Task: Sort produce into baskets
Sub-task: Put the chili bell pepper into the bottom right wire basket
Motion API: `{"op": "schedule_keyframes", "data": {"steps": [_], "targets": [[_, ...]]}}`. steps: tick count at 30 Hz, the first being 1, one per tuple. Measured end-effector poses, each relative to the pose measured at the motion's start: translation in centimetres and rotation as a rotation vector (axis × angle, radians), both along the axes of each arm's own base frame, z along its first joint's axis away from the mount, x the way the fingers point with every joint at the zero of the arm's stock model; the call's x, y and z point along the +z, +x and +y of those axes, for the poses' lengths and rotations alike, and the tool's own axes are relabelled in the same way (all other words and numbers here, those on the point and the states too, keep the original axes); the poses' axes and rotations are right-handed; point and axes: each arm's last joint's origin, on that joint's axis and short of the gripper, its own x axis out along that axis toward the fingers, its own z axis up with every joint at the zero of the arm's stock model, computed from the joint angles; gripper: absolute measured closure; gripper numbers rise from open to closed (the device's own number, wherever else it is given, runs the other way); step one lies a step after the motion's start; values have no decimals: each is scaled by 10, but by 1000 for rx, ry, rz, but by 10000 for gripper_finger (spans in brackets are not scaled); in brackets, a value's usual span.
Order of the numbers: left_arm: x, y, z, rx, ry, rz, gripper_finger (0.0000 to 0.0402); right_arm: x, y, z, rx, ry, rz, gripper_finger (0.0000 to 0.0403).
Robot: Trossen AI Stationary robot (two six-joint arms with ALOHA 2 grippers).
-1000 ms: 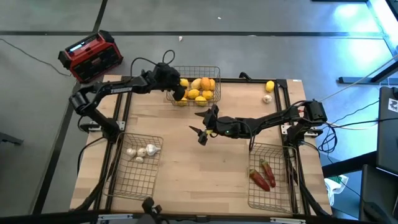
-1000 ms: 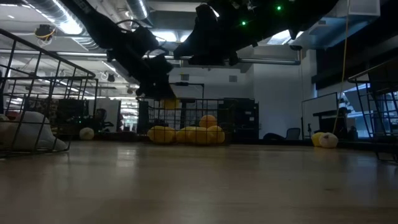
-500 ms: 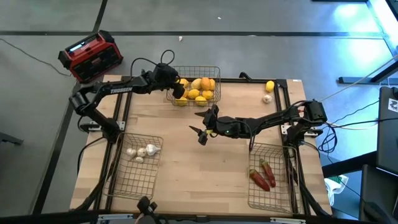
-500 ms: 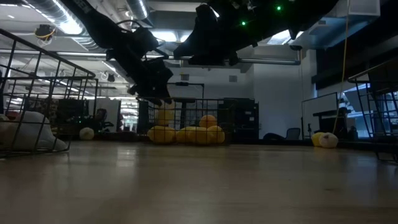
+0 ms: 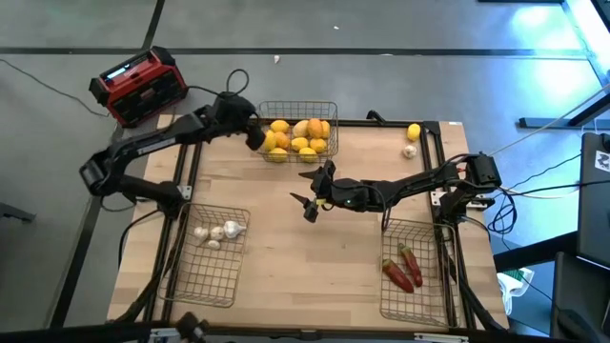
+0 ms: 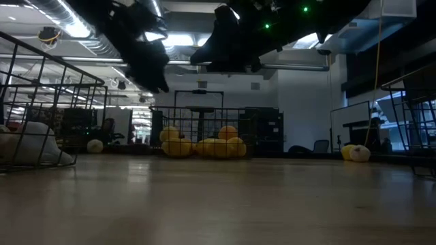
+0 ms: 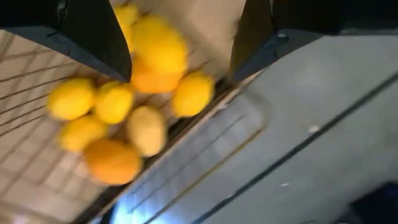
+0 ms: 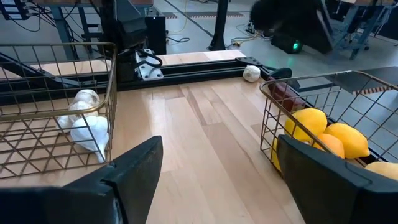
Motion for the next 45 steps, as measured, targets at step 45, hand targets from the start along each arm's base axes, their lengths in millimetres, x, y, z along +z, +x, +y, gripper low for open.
{"op": "schedule_keyframes", "data": {"steps": [45], "targets": [[-85, -24, 30, 10, -188, 564, 133, -3, -1, 0, 4, -14, 39, 93]]}}
